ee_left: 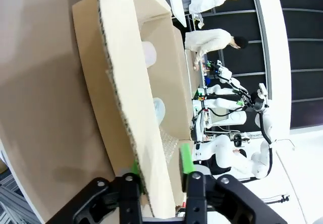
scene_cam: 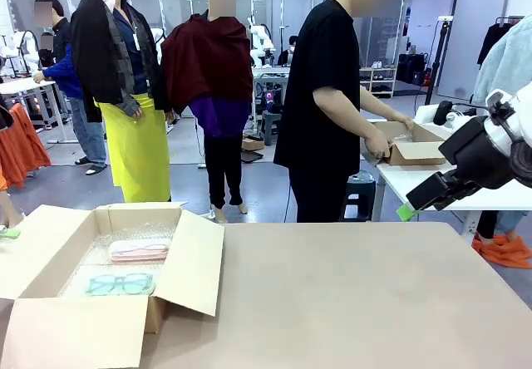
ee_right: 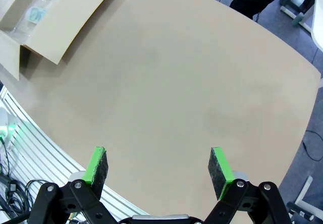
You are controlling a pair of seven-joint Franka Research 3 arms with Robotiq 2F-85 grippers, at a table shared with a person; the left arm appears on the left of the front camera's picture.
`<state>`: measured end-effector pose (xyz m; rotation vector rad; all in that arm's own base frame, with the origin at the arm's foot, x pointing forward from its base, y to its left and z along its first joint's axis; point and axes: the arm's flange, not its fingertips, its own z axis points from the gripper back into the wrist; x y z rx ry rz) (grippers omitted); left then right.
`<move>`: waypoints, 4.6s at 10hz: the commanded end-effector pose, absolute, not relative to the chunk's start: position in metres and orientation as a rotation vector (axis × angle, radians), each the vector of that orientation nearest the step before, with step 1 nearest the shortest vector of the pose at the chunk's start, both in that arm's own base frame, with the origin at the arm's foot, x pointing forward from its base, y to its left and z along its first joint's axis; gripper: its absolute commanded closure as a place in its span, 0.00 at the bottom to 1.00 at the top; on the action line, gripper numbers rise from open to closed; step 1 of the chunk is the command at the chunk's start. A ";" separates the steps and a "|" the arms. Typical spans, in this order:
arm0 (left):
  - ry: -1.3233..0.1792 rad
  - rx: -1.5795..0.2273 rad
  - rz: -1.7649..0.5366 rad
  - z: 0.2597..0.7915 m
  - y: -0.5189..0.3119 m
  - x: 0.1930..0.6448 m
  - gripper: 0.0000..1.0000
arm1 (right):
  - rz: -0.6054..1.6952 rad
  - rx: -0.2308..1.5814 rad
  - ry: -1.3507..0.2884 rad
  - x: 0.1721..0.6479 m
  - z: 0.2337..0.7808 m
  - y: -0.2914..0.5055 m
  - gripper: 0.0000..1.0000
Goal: Pack the glasses set securely to prepare it for shipping.
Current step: Position the Package Box on the left side of the table.
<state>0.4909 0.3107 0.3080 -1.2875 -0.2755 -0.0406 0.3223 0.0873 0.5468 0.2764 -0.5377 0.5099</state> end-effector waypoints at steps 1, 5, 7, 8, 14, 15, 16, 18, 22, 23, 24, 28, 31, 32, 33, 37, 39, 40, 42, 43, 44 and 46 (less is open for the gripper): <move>-0.346 -1.215 0.014 0.323 0.312 0.481 0.00 | 0.487 0.277 -0.545 0.322 0.549 0.093 0.00; -0.498 -1.138 0.083 0.363 0.324 0.442 0.00 | 0.487 0.277 -0.545 0.322 0.549 0.093 0.00; -0.593 -1.050 0.117 0.379 0.319 0.424 0.11 | 0.487 0.277 -0.545 0.322 0.549 0.093 0.00; -0.599 -1.074 0.096 0.384 0.310 0.419 0.11 | 0.487 0.277 -0.545 0.322 0.549 0.093 0.00; -0.550 -1.094 0.095 0.384 0.332 0.427 0.11 | 0.487 0.277 -0.545 0.322 0.549 0.093 0.00; -0.550 -1.094 0.095 0.384 0.332 0.427 0.11 | 0.487 0.277 -0.545 0.322 0.549 0.093 0.00; -0.550 -1.094 0.095 0.384 0.332 0.427 0.11 | 0.487 0.277 -0.545 0.322 0.549 0.093 0.00; -0.550 -1.094 0.095 0.384 0.332 0.427 0.11 | 0.487 0.277 -0.545 0.322 0.549 0.093 0.00; -0.599 -0.894 -0.314 0.469 0.255 0.466 0.11 | 0.487 0.277 -0.545 0.322 0.549 0.093 0.00; -0.598 -0.812 -0.427 0.504 0.228 0.474 0.11 | 0.487 0.277 -0.545 0.322 0.549 0.093 0.00; -0.592 -0.751 -0.537 0.533 0.200 0.478 0.11 | 0.487 0.277 -0.545 0.322 0.549 0.093 0.00; -0.558 -0.451 -1.006 0.610 0.065 0.462 0.11 | 0.487 0.277 -0.545 0.322 0.549 0.093 0.00; -0.522 -0.211 -1.221 0.618 -0.032 0.424 0.11 | 0.487 0.277 -0.545 0.322 0.549 0.093 0.00; -0.497 -0.190 -1.245 0.614 -0.051 0.409 0.11 | 0.487 0.277 -0.545 0.322 0.549 0.093 0.00; -0.499 -0.159 -1.228 0.611 -0.062 0.398 0.11 | 0.487 0.277 -0.545 0.322 0.549 0.093 0.00; -0.487 -0.210 -1.232 0.610 -0.074 0.394 0.11 | 0.487 0.277 -0.545 0.322 0.549 0.093 0.00; -0.487 -0.210 -1.232 0.610 -0.074 0.394 0.11 | 0.487 0.277 -0.545 0.322 0.549 0.093 0.00; -0.487 -0.210 -1.232 0.610 -0.074 0.394 0.11 | 0.487 0.277 -0.545 0.322 0.549 0.093 0.00; -0.487 -0.210 -1.232 0.610 -0.074 0.394 0.11 | 0.487 0.277 -0.545 0.322 0.549 0.093 0.00; -0.487 -0.210 -1.232 0.610 -0.074 0.394 0.11 | 0.487 0.277 -0.545 0.322 0.549 0.093 0.00; -0.487 -0.210 -1.232 0.610 -0.074 0.394 0.11 | 0.487 0.277 -0.545 0.322 0.549 0.093 0.00; -0.487 -0.210 -1.232 0.610 -0.074 0.394 0.11 | 0.487 0.277 -0.545 0.322 0.549 0.093 0.00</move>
